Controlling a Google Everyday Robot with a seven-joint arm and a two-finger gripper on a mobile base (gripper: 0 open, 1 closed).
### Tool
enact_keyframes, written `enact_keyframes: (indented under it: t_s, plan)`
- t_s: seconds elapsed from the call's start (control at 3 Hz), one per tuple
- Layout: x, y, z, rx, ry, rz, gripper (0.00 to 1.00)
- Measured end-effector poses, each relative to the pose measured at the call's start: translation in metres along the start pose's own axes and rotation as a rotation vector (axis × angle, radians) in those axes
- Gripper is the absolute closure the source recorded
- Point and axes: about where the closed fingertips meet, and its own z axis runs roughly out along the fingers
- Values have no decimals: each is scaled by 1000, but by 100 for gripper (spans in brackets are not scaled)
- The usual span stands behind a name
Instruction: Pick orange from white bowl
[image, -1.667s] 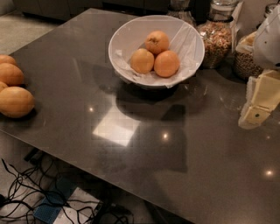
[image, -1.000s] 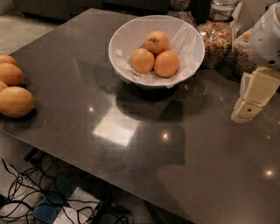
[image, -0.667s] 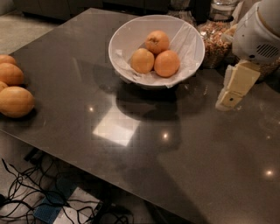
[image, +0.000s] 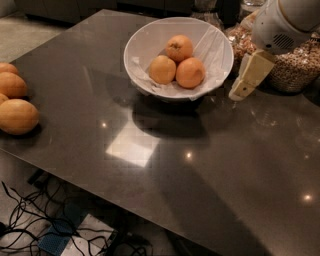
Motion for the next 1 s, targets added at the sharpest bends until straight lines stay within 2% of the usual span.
enact_keyframes:
  t_s: [0.33,0.67,1.0]
  plan:
    - [0,0,0,0,0,0,0]
    - [-3,-8,7,22,-28,8,0]
    - [-5,-30,25,78,-53,27,0]
